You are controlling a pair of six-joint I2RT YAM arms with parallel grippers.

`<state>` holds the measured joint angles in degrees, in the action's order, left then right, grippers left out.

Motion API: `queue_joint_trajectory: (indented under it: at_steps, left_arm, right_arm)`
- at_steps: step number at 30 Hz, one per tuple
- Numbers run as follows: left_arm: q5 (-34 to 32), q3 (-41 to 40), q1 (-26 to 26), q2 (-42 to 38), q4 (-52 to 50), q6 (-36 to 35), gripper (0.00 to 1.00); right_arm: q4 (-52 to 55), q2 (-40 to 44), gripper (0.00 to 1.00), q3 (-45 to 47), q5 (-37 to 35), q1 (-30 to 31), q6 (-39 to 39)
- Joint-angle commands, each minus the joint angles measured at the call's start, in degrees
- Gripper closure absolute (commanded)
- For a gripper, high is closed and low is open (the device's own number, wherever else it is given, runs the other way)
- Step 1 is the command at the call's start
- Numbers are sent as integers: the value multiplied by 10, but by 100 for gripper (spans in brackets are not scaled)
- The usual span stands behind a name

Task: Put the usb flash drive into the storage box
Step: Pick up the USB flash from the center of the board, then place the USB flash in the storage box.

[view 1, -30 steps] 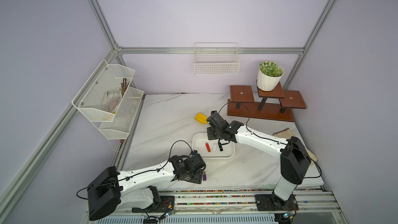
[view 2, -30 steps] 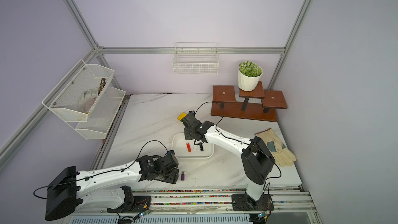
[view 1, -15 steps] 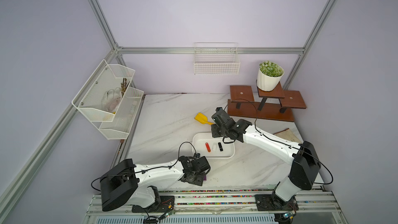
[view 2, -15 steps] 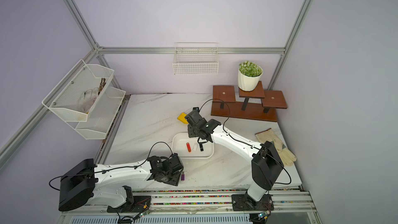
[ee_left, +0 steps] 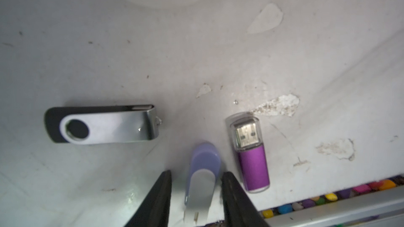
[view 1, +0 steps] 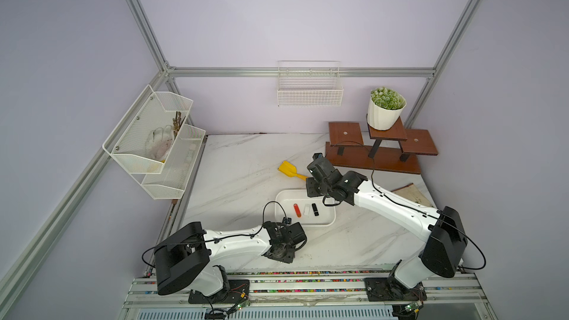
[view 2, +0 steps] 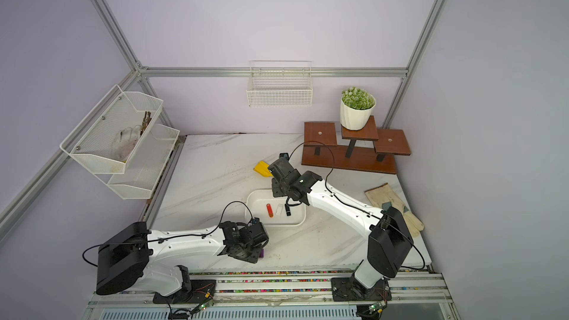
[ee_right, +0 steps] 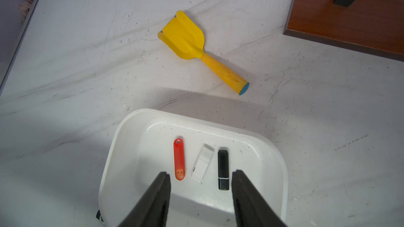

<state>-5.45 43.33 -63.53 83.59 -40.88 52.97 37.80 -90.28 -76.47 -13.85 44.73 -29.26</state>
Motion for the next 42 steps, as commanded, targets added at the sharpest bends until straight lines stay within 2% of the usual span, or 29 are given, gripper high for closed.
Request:
queue_joint_trajectory:
  at_steps: [1, 9, 14, 19, 24, 27, 31, 35, 38, 42]
  left_arm:
    - [4, 8, -4, 10, -6, -4, 64]
    - [0, 9, -4, 10, -23, -8, 83]
    - [-3, 16, -4, 10, -30, -10, 99]
    - [-35, 69, -4, 10, -105, -23, 100]
    - [-120, 209, 5, -11, -253, -51, 100]
    - [-120, 272, 37, -20, -286, -80, 100]
    - [-130, 314, 102, -21, -281, -133, 100]
    - [-115, 334, 169, 4, -236, -182, 100]
    - [-89, 335, 195, 30, -175, -206, 100]
    - [-63, 353, 202, 82, -144, -226, 100]
  right_arm:
    - [14, 16, 49, 17, -10, -3, 0]
    - [21, 41, 49, 22, -15, -2, -1]
    - [24, 44, 49, 25, -16, -3, -2]
    - [26, 53, 50, 28, -20, -2, -3]
    - [31, 69, 50, 30, -32, -3, -4]
    - [35, 77, 50, 32, -38, -5, -5]
    - [38, 96, 50, 46, -44, -13, -10]
    - [52, 136, 49, 64, -59, -29, -19]
    - [62, 166, 49, 74, -64, -33, -28]
    - [77, 189, 48, 89, -71, -33, -41]
